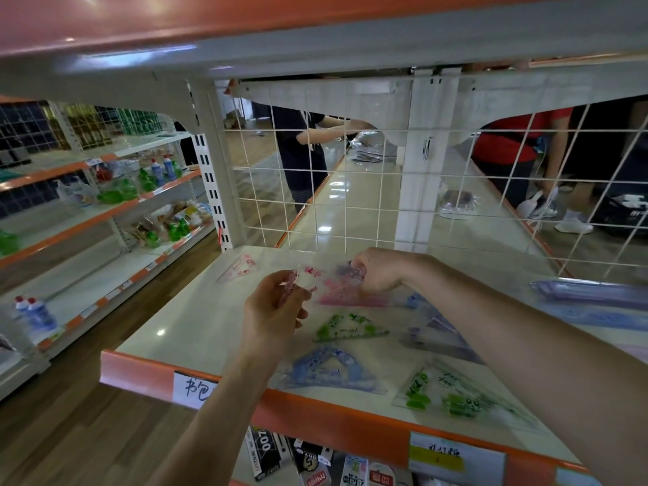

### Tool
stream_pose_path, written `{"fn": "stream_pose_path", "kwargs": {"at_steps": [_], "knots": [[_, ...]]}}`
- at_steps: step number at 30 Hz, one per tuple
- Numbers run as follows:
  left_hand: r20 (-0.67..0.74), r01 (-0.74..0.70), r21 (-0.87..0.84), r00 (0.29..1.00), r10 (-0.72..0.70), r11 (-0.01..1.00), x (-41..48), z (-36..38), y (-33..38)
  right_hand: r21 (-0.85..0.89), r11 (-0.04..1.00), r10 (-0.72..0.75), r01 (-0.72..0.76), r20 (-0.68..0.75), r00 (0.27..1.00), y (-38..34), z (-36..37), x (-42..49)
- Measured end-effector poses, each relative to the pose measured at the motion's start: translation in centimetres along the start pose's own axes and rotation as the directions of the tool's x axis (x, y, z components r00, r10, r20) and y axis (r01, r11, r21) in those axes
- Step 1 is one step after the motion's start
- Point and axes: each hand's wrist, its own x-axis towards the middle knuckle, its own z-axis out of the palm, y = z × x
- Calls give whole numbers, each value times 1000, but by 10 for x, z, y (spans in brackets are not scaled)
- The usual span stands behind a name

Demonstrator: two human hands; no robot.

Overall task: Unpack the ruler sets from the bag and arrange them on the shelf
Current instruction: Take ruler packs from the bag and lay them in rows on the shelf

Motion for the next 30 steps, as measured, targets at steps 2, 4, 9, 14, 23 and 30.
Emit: {"fn": "stream_pose_path", "kwargs": {"at_steps": [2, 4, 9, 14, 23, 30], "knots": [[-1, 2, -9, 1000, -2, 1000, 0, -1, 0, -4, 1000, 0, 0, 0, 1000, 2, 2, 2], [0, 7, -13, 1000, -7, 1000, 0, -1, -1, -17, 1000, -10, 10, 3, 1000, 4, 2, 3], [3, 22, 3, 1000, -22, 1000, 1, 1, -1, 92, 992, -74, 86, -121, 990, 11, -5, -6], [9, 39, 14, 999, -39, 999, 4, 5, 4, 100, 949, -272, 299, -218, 937, -6, -7, -27], [111, 123, 19, 986, -124, 992, 23, 14, 24, -275, 903, -407, 332, -294, 865, -19, 2, -32], [187, 153, 95, 968, -169, 984, 27, 17, 23, -252, 924, -348, 287, -241, 906, -14, 1, -27]]}}
